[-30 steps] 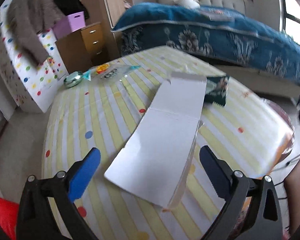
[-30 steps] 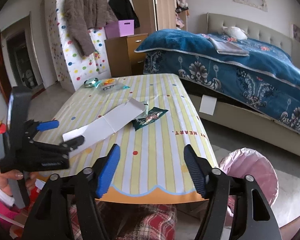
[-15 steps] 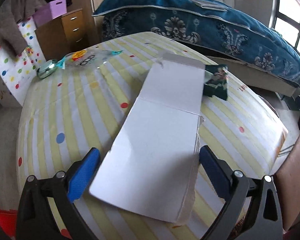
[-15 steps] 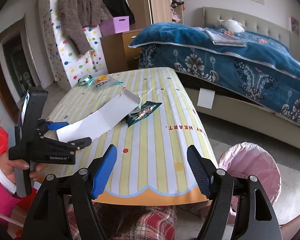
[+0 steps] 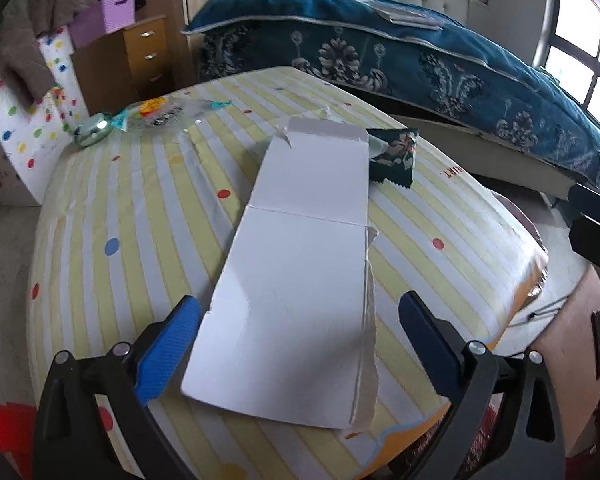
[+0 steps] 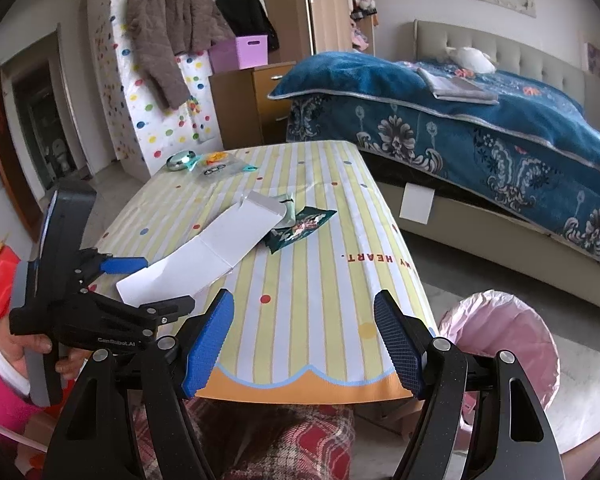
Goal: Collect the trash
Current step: 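Return both tools to the table above the flattened white paper box, then grasp the white paper box with the left tool while the right tool grasps the green cloth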
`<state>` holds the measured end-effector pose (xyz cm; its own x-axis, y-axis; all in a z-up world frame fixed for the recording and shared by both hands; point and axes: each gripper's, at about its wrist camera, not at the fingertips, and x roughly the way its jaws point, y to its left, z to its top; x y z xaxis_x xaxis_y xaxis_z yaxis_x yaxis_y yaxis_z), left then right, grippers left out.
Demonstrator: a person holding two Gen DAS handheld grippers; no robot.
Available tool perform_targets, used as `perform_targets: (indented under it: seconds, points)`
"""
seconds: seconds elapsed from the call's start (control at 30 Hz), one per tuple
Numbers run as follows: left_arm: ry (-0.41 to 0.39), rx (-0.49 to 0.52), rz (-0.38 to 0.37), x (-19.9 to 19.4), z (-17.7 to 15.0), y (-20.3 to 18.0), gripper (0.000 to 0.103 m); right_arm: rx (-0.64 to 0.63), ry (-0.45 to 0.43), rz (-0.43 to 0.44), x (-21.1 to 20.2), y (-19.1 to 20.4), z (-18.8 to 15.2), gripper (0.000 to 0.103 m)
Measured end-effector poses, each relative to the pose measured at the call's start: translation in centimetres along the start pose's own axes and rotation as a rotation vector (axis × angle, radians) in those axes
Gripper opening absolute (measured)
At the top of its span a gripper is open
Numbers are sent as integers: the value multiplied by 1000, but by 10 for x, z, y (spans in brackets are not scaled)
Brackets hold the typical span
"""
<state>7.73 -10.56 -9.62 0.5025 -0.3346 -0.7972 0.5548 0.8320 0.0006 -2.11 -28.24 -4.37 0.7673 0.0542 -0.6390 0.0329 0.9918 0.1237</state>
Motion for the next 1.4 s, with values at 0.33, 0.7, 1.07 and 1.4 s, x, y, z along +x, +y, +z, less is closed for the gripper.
perform_targets:
  seconds: [0.33, 0.7, 1.07, 1.4]
  points:
    - [-14, 29, 23, 9, -3, -1, 97, 8, 3, 2, -1, -5, 0, 73]
    - [-61, -38, 61, -15, -2, 5, 71, 4, 4, 10, -1, -8, -2, 58]
    - [-198, -156, 164, -56, 13, 38, 71, -22, 0, 24, 28, 1, 18, 55]
    - [-183, -203, 215, -32, 28, 63, 71, -13, 28, 29, 81, 9, 49, 39]
